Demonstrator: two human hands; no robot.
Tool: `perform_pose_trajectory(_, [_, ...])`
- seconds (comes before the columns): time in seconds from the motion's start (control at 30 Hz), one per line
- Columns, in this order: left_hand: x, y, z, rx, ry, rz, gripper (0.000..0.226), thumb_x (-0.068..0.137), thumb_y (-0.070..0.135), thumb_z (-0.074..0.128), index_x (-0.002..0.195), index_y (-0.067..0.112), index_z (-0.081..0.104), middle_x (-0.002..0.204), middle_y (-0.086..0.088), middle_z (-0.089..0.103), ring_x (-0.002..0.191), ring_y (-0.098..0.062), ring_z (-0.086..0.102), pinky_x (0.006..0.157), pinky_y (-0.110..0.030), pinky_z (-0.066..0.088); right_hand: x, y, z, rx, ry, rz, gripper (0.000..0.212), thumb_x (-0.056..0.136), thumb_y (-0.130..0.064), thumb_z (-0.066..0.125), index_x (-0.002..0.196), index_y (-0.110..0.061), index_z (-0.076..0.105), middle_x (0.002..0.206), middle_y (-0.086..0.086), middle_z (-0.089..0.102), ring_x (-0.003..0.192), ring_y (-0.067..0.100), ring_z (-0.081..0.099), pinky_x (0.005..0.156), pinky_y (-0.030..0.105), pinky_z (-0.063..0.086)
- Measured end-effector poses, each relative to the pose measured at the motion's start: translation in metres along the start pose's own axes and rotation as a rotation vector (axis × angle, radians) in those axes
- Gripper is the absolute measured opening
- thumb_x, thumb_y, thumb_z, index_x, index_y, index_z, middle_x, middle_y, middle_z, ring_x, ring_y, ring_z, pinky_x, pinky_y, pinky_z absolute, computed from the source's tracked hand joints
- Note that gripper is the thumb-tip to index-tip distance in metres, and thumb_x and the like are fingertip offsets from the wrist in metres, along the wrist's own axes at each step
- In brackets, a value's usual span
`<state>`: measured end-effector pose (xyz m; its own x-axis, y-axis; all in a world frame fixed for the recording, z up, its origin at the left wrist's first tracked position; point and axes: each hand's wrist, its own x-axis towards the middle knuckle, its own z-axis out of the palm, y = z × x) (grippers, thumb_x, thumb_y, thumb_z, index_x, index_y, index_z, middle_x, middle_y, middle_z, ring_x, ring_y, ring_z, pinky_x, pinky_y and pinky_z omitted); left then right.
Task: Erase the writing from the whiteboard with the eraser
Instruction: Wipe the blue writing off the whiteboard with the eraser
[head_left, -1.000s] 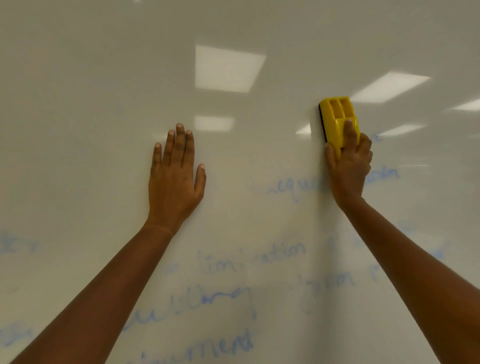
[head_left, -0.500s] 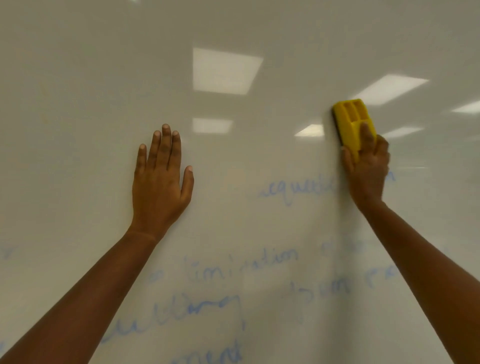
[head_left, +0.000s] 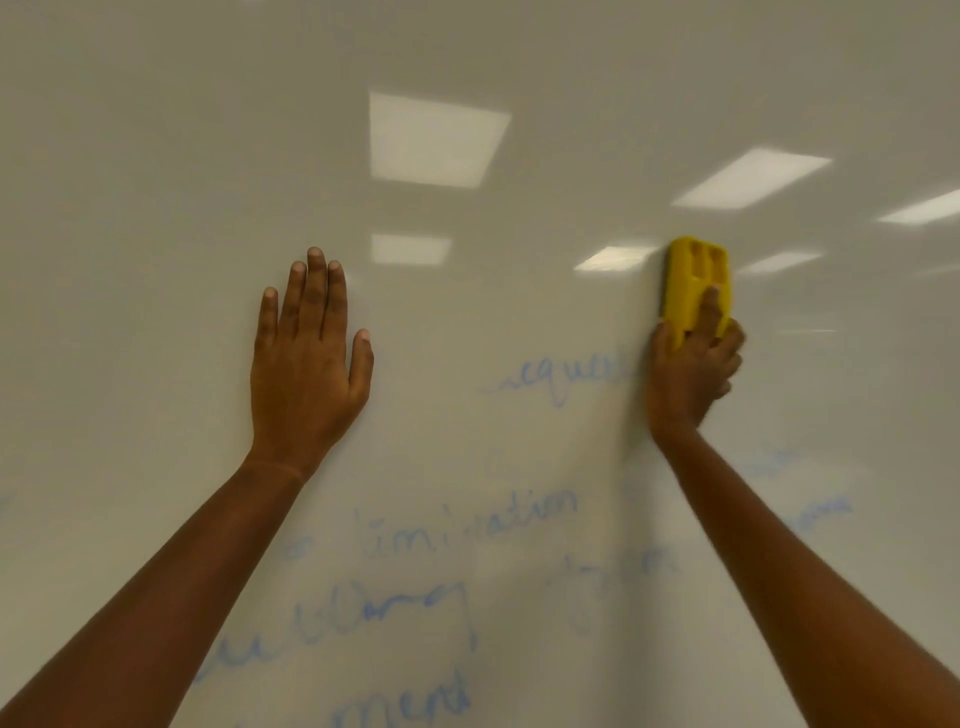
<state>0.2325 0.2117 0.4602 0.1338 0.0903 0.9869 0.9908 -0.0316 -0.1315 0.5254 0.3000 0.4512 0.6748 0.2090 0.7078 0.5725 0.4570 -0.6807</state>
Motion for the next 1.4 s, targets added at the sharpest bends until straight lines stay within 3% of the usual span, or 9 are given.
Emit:
perform_pose_trajectory(0.27, [-0.004, 0.0, -0.004, -0.034, 0.002, -0.01, 0.06, 0.09, 0.029, 0.019, 0.141, -0.003, 0.021, 0.15, -0.022, 0.019, 0.139, -0.032, 0.015, 0.113, -0.044, 0.009, -0.123, -0.071, 0.006, 0.116, -0.172, -0.734, 0.047, 0.085, -0.028, 0.055, 0.129, -0.012, 0.052, 0.119, 0.028, 0.057, 0.085, 0.041, 0.059, 0.069, 0.043, 0.048])
perform_pose_trajectory(0.43, [-0.019, -0.016, -0.011, 0.008, 0.006, -0.016, 0.059, 0.09, 0.028, 0.021, 0.14, -0.004, 0.023, 0.149, -0.024, 0.021, 0.138, -0.033, 0.017, 0.112, -0.046, 0.011, -0.103, -0.05, -0.003, 0.107, -0.232, -1.113, 0.041, 0.086, -0.031, 0.052, 0.126, -0.021, 0.049, 0.111, 0.022, 0.063, 0.081, 0.035, 0.063, 0.07, 0.036, 0.049])
perform_pose_trajectory(0.53, [-0.025, -0.029, -0.016, 0.02, 0.001, -0.036, 0.06, 0.09, 0.029, 0.021, 0.141, -0.004, 0.021, 0.149, -0.024, 0.02, 0.138, -0.033, 0.017, 0.111, -0.048, 0.011, -0.07, -0.025, -0.006, 0.009, -0.217, -1.048, 0.043, 0.085, -0.032, 0.053, 0.125, -0.015, 0.054, 0.114, 0.028, 0.061, 0.086, 0.039, 0.064, 0.074, 0.037, 0.049])
perform_pose_trajectory(0.67, [-0.031, -0.042, -0.02, 0.037, -0.008, -0.04, 0.061, 0.091, 0.031, 0.021, 0.141, -0.004, 0.02, 0.149, -0.023, 0.019, 0.138, -0.033, 0.017, 0.111, -0.049, 0.012, -0.025, 0.018, -0.013, -0.011, -0.144, -0.604, 0.054, 0.084, -0.015, 0.066, 0.133, -0.004, 0.045, 0.125, 0.037, 0.047, 0.1, 0.052, 0.052, 0.084, 0.055, 0.045])
perform_pose_trajectory(0.83, [-0.034, -0.046, -0.018, 0.038, -0.003, -0.029, 0.06, 0.091, 0.03, 0.022, 0.141, -0.003, 0.02, 0.149, -0.022, 0.02, 0.138, -0.033, 0.018, 0.111, -0.049, 0.012, -0.014, 0.053, -0.016, -0.013, 0.001, -0.062, 0.057, 0.094, -0.024, 0.052, 0.144, -0.014, 0.027, 0.138, 0.027, 0.034, 0.117, 0.046, 0.038, 0.093, 0.057, 0.035])
perform_pose_trajectory(0.97, [-0.035, -0.047, -0.016, 0.047, 0.007, -0.025, 0.059, 0.092, 0.029, 0.022, 0.142, -0.002, 0.019, 0.149, -0.022, 0.02, 0.138, -0.031, 0.018, 0.112, -0.047, 0.011, -0.034, 0.027, -0.008, 0.03, 0.049, 0.081, 0.056, 0.095, -0.026, 0.049, 0.144, -0.018, 0.026, 0.14, 0.025, 0.032, 0.119, 0.043, 0.036, 0.093, 0.054, 0.034])
perform_pose_trajectory(1.1, [-0.035, -0.046, -0.017, 0.034, 0.01, -0.025, 0.059, 0.092, 0.029, 0.022, 0.141, -0.003, 0.02, 0.149, -0.022, 0.021, 0.138, -0.031, 0.017, 0.112, -0.047, 0.01, -0.08, -0.019, 0.0, 0.017, -0.05, -0.075, 0.057, 0.093, -0.027, 0.053, 0.143, -0.018, 0.028, 0.141, 0.025, 0.034, 0.116, 0.043, 0.04, 0.09, 0.053, 0.036])
perform_pose_trajectory(1.27, [-0.042, -0.043, -0.019, 0.014, 0.003, -0.044, 0.059, 0.091, 0.027, 0.021, 0.141, -0.004, 0.021, 0.149, -0.024, 0.021, 0.137, -0.032, 0.017, 0.111, -0.046, 0.009, -0.161, -0.067, 0.005, 0.115, -0.146, -0.602, 0.05, 0.085, -0.029, 0.055, 0.132, -0.013, 0.047, 0.122, 0.029, 0.054, 0.093, 0.042, 0.057, 0.075, 0.046, 0.048])
perform_pose_trajectory(1.4, [-0.063, -0.037, -0.017, 0.007, -0.008, -0.043, 0.058, 0.091, 0.025, 0.023, 0.14, -0.005, 0.024, 0.147, -0.025, 0.023, 0.136, -0.032, 0.019, 0.11, -0.049, 0.014, -0.178, -0.054, -0.002, 0.161, -0.239, -0.985, 0.042, 0.088, -0.031, 0.05, 0.128, -0.023, 0.039, 0.119, 0.017, 0.058, 0.089, 0.032, 0.059, 0.073, 0.037, 0.048])
